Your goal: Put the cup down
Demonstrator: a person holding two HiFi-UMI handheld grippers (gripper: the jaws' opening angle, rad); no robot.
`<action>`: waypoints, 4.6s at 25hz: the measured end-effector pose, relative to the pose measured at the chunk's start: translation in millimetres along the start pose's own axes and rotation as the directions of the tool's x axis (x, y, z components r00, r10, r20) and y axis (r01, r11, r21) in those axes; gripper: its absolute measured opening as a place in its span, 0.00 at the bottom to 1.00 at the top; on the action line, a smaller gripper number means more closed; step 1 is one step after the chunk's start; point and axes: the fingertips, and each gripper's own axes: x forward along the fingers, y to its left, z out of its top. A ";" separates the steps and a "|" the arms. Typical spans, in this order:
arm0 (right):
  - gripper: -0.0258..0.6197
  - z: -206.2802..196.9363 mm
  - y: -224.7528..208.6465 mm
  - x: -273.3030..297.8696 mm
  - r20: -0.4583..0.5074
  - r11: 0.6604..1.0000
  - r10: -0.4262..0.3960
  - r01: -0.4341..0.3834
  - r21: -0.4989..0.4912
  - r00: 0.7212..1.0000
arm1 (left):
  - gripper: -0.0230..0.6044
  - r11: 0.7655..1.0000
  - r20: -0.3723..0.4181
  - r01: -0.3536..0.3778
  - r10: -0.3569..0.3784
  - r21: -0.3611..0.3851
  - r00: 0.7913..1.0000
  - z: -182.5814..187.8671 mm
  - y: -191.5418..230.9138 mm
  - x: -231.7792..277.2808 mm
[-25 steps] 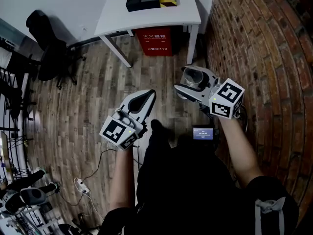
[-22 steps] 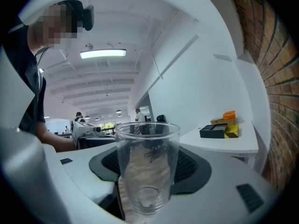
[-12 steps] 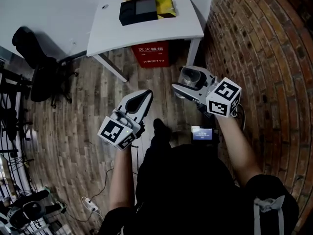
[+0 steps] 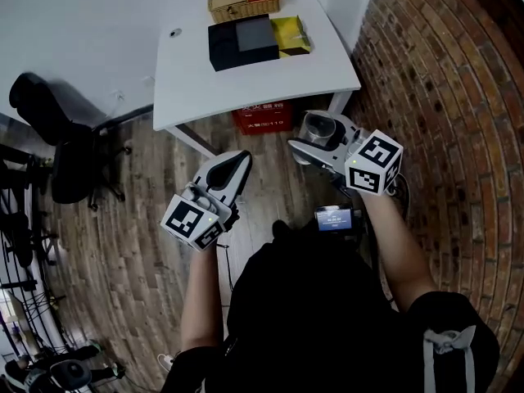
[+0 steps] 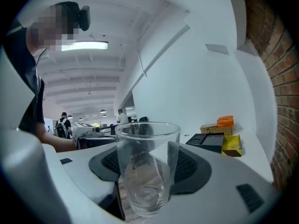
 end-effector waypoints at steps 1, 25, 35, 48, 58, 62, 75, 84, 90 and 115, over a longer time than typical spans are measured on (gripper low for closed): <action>0.48 1.0 -3.1 6.8 -0.003 1.000 -0.001 0.001 0.001 1.000 | 0.05 1.000 0.002 0.000 0.000 -0.003 1.000 0.8 7.6 0.0; 0.48 33.8 -242.3 205.4 -0.057 0.993 0.118 -0.116 0.026 0.991 | 0.05 0.995 -0.040 -0.094 0.092 -0.042 0.995 20.7 261.8 148.2; 0.48 36.7 -269.2 257.0 -0.076 0.986 0.161 -0.157 0.056 0.984 | 0.05 0.990 -0.069 -0.124 0.119 -0.072 0.990 17.9 313.7 156.7; 0.48 50.2 -264.8 279.7 -0.059 0.995 0.100 -0.099 0.022 0.993 | 0.05 0.997 -0.056 -0.047 0.043 -0.064 0.998 23.1 337.8 151.4; 0.48 44.7 -267.2 293.7 -0.070 0.994 0.106 -0.104 0.031 0.992 | 0.05 0.997 -0.058 -0.051 0.048 -0.062 0.997 21.9 350.3 145.7; 0.48 36.7 -278.1 298.1 -0.108 0.992 0.123 -0.121 0.019 0.987 | 0.05 0.996 -0.062 -0.064 0.060 -0.065 0.996 18.4 357.6 145.0; 0.48 20.5 -329.7 399.1 -0.162 0.989 0.131 -0.140 -0.046 0.978 | 0.05 0.977 -0.105 -0.166 0.153 -0.133 0.983 6.8 381.0 120.5; 0.48 -12.9 -305.4 428.6 -0.227 0.966 0.187 -0.221 -0.137 0.956 | 0.05 0.960 -0.119 -0.227 0.209 -0.164 0.971 -3.9 391.6 102.9; 0.48 -25.7 -299.6 428.7 -0.206 0.960 0.203 -0.236 -0.152 0.957 | 0.05 0.959 -0.130 -0.230 0.209 -0.166 0.969 -5.9 393.0 106.7; 0.49 -35.5 -294.3 414.5 -0.178 0.942 0.217 -0.254 -0.218 0.960 | 0.05 0.955 -0.135 -0.256 0.237 -0.152 0.962 -6.4 387.8 100.7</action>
